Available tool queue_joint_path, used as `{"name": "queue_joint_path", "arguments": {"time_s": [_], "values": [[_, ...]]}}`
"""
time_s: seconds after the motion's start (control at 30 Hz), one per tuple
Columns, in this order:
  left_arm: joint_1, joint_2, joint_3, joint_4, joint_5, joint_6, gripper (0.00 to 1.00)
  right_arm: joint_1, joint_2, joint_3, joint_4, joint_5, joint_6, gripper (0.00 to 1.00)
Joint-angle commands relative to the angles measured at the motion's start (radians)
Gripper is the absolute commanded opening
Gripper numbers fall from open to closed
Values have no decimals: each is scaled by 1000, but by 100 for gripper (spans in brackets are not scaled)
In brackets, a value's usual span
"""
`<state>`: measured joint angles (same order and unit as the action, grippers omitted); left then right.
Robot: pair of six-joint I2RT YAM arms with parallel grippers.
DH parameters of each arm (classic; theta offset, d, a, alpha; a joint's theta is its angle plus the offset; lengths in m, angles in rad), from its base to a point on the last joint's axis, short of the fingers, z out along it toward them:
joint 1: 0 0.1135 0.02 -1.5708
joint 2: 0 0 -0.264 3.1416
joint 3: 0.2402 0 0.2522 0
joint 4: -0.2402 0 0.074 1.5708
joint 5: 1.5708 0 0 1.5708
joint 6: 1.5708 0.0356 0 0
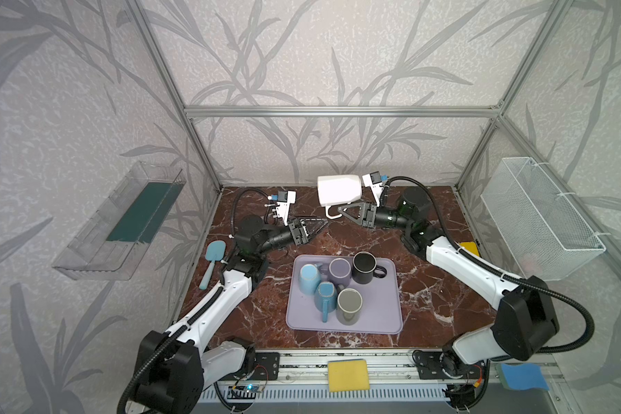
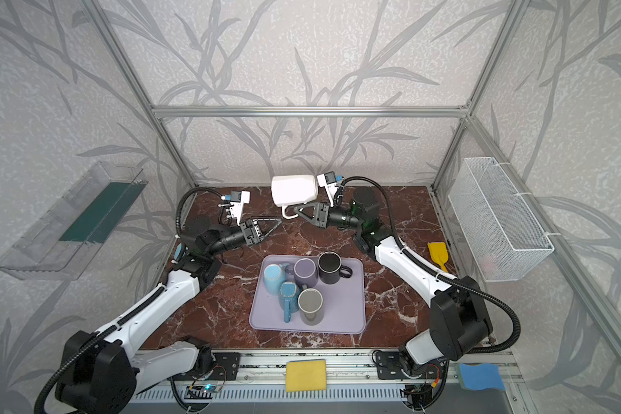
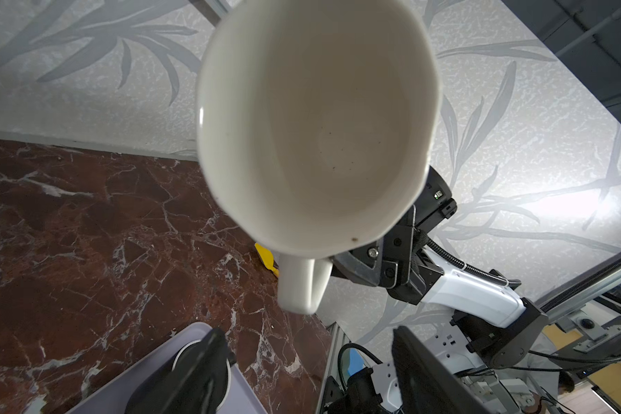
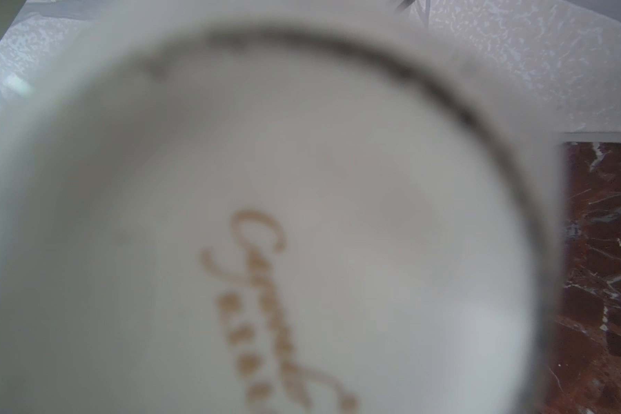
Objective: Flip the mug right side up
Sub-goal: 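Bring the white mug toward the left gripper and grasp its rim with the left gripper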
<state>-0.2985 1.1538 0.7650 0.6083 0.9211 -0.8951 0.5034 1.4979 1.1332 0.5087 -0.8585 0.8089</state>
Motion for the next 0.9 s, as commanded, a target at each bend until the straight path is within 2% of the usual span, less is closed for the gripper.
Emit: {"name": "queue_joint_path", "arguments": {"time_s": [0.0,0.47,0.87], "values": [[-3,-2,43,99,44,-35,74,10,-1,58,161,-43,27,3],[-2,50,68,184,53,-85,68,55,41,80,219,-55,55,3],[-1,72,58,297,62,-148,40,65,64,87,262,-62,76,2]]}}
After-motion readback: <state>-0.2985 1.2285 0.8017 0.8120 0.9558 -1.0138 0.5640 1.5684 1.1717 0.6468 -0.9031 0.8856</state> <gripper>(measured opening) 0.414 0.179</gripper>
